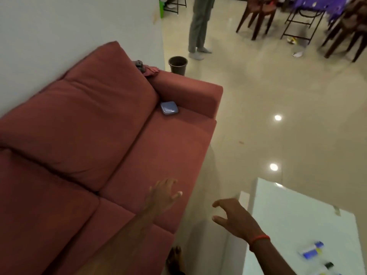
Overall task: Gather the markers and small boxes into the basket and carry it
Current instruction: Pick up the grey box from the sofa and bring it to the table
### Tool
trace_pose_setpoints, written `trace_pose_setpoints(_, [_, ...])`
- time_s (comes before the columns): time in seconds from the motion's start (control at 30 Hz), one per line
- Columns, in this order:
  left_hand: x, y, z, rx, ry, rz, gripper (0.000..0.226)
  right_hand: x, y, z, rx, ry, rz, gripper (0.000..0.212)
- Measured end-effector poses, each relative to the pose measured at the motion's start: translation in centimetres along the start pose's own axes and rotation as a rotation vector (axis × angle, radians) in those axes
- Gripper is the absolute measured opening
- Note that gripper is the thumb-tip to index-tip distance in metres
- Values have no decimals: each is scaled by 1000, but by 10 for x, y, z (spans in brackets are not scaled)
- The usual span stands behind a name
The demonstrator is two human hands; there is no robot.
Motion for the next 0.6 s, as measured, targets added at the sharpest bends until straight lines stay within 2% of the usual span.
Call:
trace_pose_setpoints(0.27, [9, -56, -116, -31, -61, 54, 48, 21, -55, -126, 21, -76, 73, 41])
trace_pose_setpoints(0.47, [25, -67, -180, -19, -179, 252, 68, 33, -84, -252, 26, -131, 101, 38])
trace_pose_setpoints(0.6, [49, -74, -234, -62, -287, 296, 70, 35, -98, -359, 32, -143, 55, 39])
Point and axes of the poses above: each hand's wrist, its own z-axis away from the middle knuckle, its own y-axis out of the palm, x = y × z, the point moved 1 cm from there along -z, towards the middle knuckle, and after that the axes turned 5 degrees about z, right-handed, at the moved point
